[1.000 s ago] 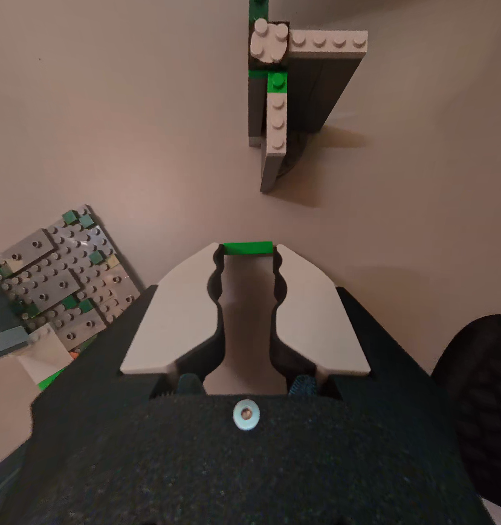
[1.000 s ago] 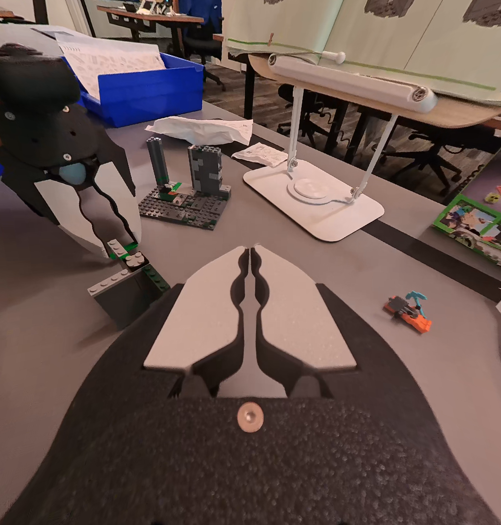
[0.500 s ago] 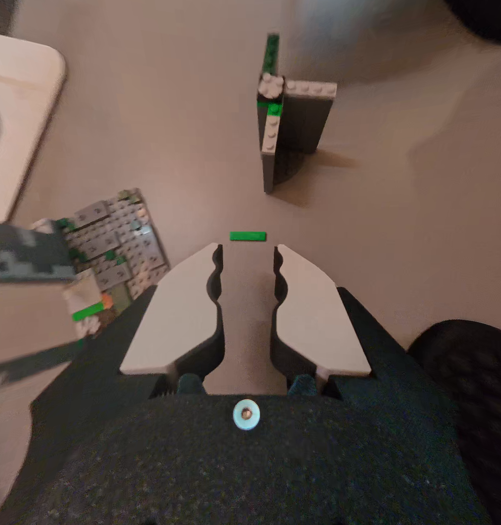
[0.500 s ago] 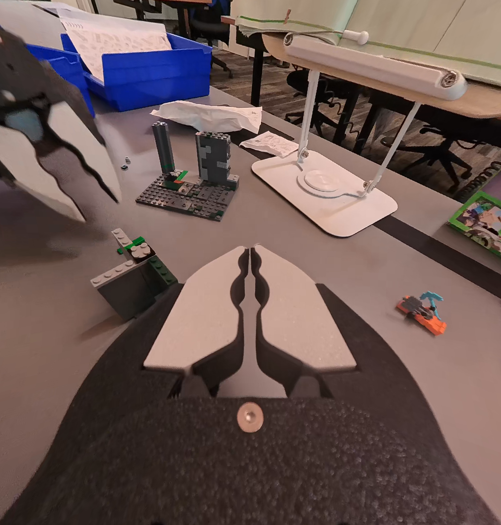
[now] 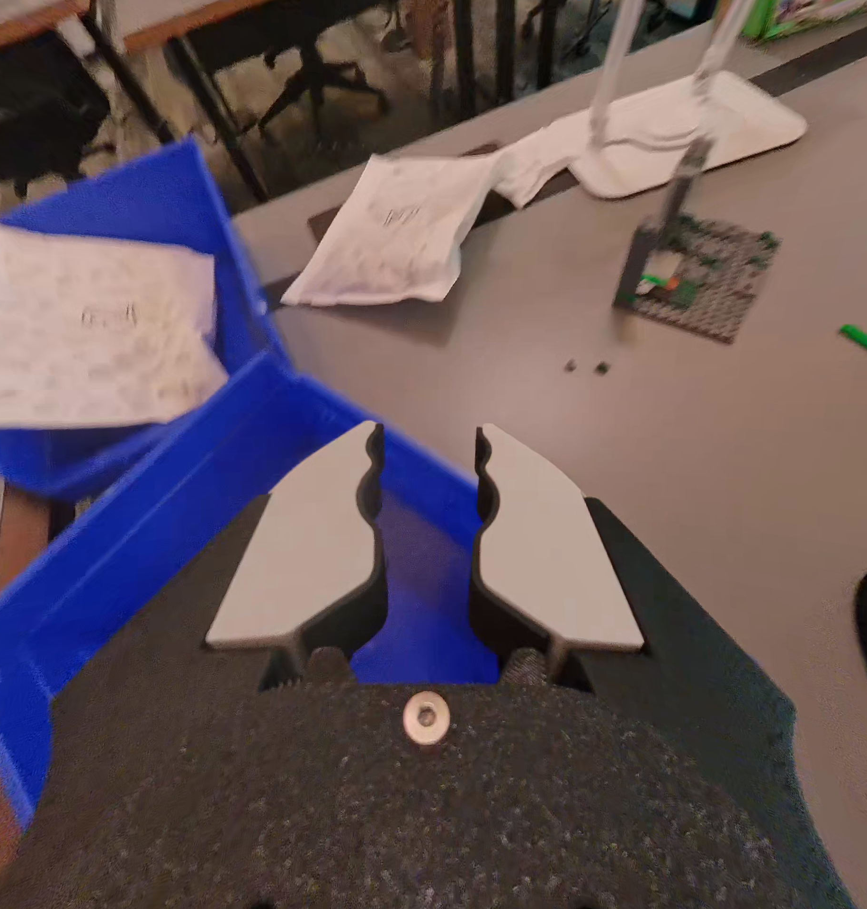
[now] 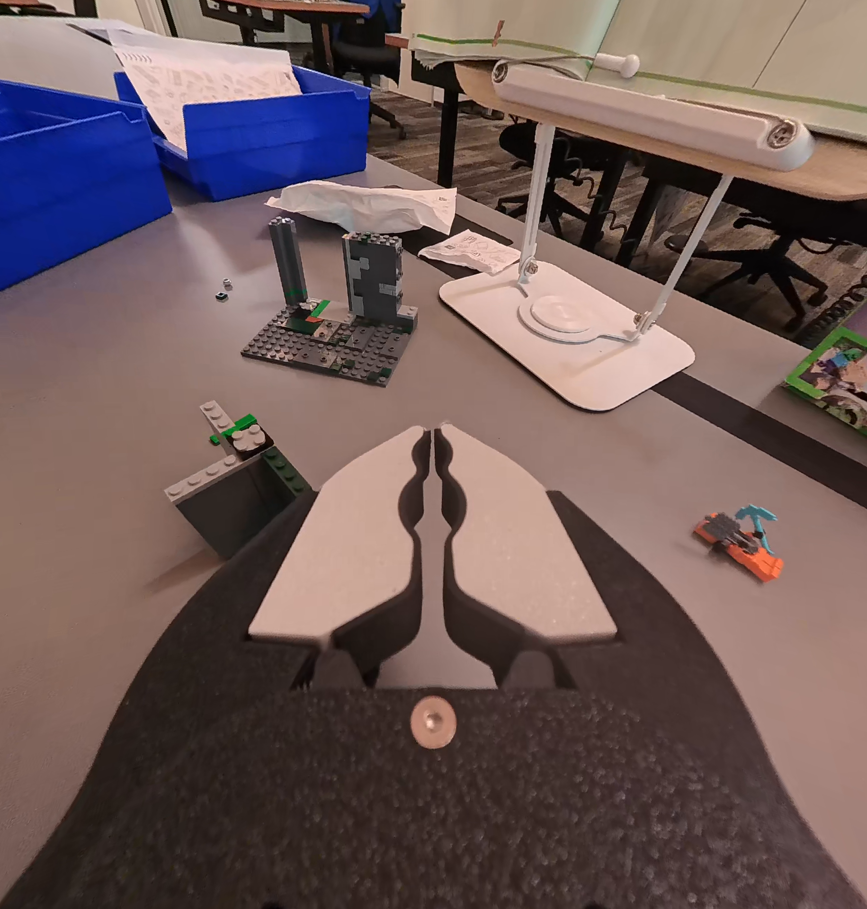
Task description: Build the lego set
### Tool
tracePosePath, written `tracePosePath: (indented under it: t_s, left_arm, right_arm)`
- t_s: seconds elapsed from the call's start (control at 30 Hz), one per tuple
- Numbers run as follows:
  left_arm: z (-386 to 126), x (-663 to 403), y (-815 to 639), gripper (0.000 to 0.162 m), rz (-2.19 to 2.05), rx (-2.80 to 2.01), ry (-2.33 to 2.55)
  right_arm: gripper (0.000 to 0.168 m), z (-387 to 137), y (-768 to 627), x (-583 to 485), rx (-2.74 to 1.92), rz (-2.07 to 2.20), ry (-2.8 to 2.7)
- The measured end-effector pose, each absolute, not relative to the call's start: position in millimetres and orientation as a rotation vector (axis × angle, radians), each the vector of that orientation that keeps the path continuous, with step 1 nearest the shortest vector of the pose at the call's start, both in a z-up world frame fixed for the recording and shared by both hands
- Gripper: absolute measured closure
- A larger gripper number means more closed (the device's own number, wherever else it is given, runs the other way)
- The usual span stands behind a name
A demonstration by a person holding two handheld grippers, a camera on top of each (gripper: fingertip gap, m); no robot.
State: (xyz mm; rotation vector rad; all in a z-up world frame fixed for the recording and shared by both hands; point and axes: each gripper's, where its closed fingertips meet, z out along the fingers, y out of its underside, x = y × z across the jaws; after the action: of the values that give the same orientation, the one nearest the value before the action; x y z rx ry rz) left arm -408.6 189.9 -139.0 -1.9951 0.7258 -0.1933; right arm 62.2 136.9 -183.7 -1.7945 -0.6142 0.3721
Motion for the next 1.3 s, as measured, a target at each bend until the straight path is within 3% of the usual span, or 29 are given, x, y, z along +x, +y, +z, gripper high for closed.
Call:
tracePosePath:
  t_s: [0.27,0.5,0.7,0.9,1.3]
  left_arm:
    - [-237,-470,196,0.117,-0.059,-2.336,0.662]
    - [-269,-477,203,0.111,-0.046,-2.418,0.680]
    - [-275,-480,206,0.113,-0.108,-2.435,0.661]
    - [-277,-473,202,0.128,-0.219,-2.464,0.636]
    - [-275,-469,196,0.130,-0.219,-2.461,0.699]
  right_arm:
    - [0.167,-189,137,62,-1.814,0.371,-0.613]
    - [0.167,-191,138,65,-1.825,0.370,-0.597]
    - [0.167,-194,139,65,-1.831,0.370,-0.599]
    - [0.167,-195,139,64,-1.836,0.369,-0.603]
    - [0.167,-191,139,67,-1.823,0.362,-0.595]
